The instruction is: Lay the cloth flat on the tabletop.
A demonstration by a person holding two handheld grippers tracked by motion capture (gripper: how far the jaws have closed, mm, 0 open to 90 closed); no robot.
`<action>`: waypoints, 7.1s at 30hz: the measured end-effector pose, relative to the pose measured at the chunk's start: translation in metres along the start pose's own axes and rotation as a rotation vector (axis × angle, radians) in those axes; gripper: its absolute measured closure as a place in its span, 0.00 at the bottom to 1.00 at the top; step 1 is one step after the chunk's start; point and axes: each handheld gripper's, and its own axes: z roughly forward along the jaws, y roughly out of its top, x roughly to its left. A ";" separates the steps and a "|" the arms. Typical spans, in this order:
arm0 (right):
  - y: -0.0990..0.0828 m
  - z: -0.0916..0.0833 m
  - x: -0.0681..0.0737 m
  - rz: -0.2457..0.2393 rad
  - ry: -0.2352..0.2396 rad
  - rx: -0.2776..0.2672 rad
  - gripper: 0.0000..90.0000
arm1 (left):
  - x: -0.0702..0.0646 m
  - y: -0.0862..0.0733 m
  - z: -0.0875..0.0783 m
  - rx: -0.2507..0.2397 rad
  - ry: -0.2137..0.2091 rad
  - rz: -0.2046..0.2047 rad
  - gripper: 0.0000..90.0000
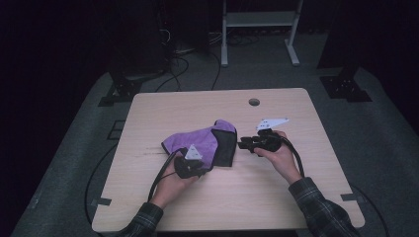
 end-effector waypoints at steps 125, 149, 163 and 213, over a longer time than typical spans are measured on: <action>-0.046 -0.041 -0.030 -0.021 -0.294 0.168 0.74 | 0.036 0.021 -0.025 -0.213 -0.176 -0.085 0.59; -0.065 -0.040 -0.049 0.081 -0.216 0.162 0.91 | 0.109 0.037 0.044 -0.074 -0.010 -0.176 0.61; -0.044 -0.071 -0.047 0.083 -0.236 -0.005 0.94 | 0.113 0.035 0.010 -0.139 0.007 -0.294 0.96; 0.080 -0.196 0.014 -0.135 -0.288 -0.484 0.94 | 0.064 0.069 -0.219 -0.629 0.191 -0.147 0.97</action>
